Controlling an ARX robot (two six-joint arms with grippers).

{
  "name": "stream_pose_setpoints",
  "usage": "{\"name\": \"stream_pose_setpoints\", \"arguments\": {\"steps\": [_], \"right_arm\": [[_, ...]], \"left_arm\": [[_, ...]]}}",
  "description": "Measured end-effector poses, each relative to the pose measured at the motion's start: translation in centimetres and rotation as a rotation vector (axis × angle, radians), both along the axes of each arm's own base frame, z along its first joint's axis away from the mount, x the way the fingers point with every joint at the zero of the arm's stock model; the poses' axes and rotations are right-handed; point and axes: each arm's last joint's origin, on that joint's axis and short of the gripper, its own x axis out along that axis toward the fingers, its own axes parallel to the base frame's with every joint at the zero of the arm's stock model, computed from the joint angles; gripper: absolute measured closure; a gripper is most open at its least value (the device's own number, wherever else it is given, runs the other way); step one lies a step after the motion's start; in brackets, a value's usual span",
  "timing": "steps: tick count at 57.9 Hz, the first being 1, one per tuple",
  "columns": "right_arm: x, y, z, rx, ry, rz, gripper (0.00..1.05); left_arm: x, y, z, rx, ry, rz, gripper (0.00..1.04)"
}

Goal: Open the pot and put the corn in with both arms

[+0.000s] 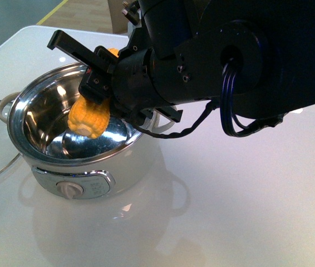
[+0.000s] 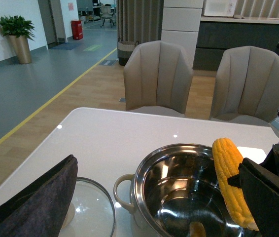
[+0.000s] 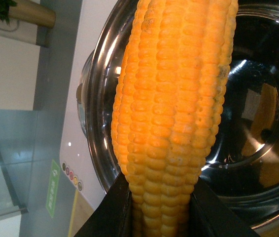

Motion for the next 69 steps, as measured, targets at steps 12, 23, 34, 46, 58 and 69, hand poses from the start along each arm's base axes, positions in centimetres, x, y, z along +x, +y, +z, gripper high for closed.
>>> {"name": "stream_pose_setpoints", "arguments": {"steps": [12, 23, 34, 46, 58, 69], "right_arm": [[0.0, 0.1, -0.2, -0.006, 0.012, 0.0, 0.52], [0.0, 0.1, -0.3, -0.002, 0.017, -0.005, 0.21], [-0.3, -0.9, -1.0, -0.008, 0.041, -0.032, 0.09], [-1.0, -5.1, -0.5, -0.014, 0.038, -0.117, 0.09], [-2.6, -12.3, 0.3, -0.071, -0.01, -0.302, 0.09], [-5.1, -17.9, -0.5, -0.245, -0.071, -0.431, 0.09]], "left_arm": [[0.0, 0.0, 0.0, 0.0, 0.0, 0.0, 0.07], [0.0, 0.0, 0.0, 0.0, 0.0, 0.0, 0.07], [0.0, 0.0, 0.0, 0.0, 0.0, 0.0, 0.07], [0.0, 0.0, 0.0, 0.0, 0.0, 0.0, 0.07], [0.0, 0.0, 0.0, 0.0, 0.0, 0.0, 0.07], [0.0, 0.0, 0.0, 0.0, 0.0, 0.0, 0.07]]}}
